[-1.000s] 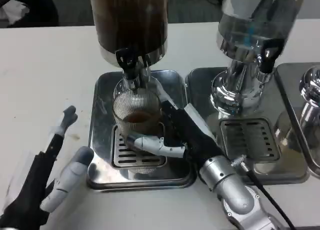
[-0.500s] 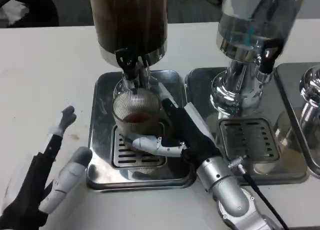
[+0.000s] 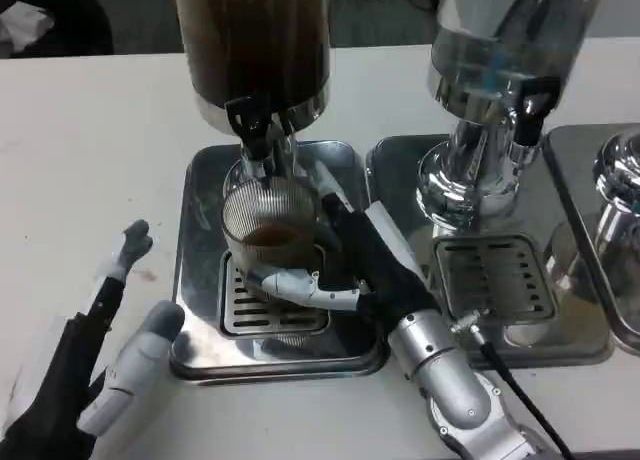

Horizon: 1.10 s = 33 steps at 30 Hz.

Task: Grasp the cup under the faucet to collect the drink, then remove the cup.

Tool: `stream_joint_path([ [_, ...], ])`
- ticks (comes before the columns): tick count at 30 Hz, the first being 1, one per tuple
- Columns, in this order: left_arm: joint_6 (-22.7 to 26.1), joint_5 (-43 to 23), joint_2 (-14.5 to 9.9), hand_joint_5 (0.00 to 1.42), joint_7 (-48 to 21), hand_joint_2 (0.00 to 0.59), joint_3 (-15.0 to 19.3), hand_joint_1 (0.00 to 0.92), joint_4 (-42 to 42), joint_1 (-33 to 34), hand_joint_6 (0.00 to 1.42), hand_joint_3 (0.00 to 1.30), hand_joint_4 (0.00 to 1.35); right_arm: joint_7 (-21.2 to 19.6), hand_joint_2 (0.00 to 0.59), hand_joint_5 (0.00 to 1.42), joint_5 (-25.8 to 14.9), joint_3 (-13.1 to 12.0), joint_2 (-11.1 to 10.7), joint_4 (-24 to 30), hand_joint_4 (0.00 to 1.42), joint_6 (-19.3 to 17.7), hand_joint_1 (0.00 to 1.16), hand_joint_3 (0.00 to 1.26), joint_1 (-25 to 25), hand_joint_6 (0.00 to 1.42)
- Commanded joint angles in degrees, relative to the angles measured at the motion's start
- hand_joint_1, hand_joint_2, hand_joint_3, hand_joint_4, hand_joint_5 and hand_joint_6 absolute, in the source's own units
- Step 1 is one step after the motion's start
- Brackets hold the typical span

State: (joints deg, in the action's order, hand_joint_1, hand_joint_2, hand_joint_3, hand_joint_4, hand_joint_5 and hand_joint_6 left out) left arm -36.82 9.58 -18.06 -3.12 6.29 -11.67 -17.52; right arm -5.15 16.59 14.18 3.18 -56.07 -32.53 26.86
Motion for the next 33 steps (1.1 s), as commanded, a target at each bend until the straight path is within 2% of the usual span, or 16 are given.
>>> stream_joint_path([
  [1,0.6,0.0,0.2,0.00,0.1,0.154,-0.2,0.000,1.1,-0.7,0.00,0.00,0.00,1.4,0.168,0.09,0.7,0.9,0.3,-2.4,0.09,1.5,0.84,0.00,0.6,0.20],
  [8,0.9,0.0,0.5,0.00,0.2,0.154,-0.1,0.000,1.6,-1.1,0.00,0.00,0.00,0.4,0.174,0.05,1.9,1.8,-0.3,-2.7,0.06,2.1,0.81,0.00,1.7,0.16],
  [17,0.9,-0.4,0.4,0.00,-0.1,0.154,-0.2,0.000,1.7,-1.1,0.00,0.00,0.00,-1.4,0.184,0.02,2.9,1.9,-1.0,-0.4,0.03,2.0,0.78,0.00,0.4,0.13],
  [19,0.9,-0.4,0.4,0.00,-0.1,0.154,-0.1,0.000,1.7,-1.1,0.00,0.00,0.00,-2.1,0.177,0.02,3.1,2.1,-0.9,-0.2,0.05,2.2,0.79,0.00,0.3,0.13],
  [23,0.8,-0.5,0.3,0.00,-0.2,0.154,-0.2,0.000,1.5,-1.0,0.00,0.00,0.00,-4.2,0.174,0.10,3.2,2.2,-0.2,-0.4,0.16,3.3,0.88,0.08,0.7,0.20],
  [27,0.7,-0.4,0.5,0.00,0.0,0.154,-0.2,0.000,1.7,-1.1,0.00,0.00,0.00,-5.9,0.169,0.17,3.7,2.4,-0.1,-0.7,0.23,4.0,0.91,0.15,1.1,0.22],
  [33,0.7,-0.4,0.8,0.00,0.2,0.154,-0.2,0.000,2.1,-1.7,0.00,0.00,0.00,-9.1,0.180,0.31,3.8,1.8,0.4,-1.3,0.38,4.4,0.98,0.32,1.0,0.33],
])
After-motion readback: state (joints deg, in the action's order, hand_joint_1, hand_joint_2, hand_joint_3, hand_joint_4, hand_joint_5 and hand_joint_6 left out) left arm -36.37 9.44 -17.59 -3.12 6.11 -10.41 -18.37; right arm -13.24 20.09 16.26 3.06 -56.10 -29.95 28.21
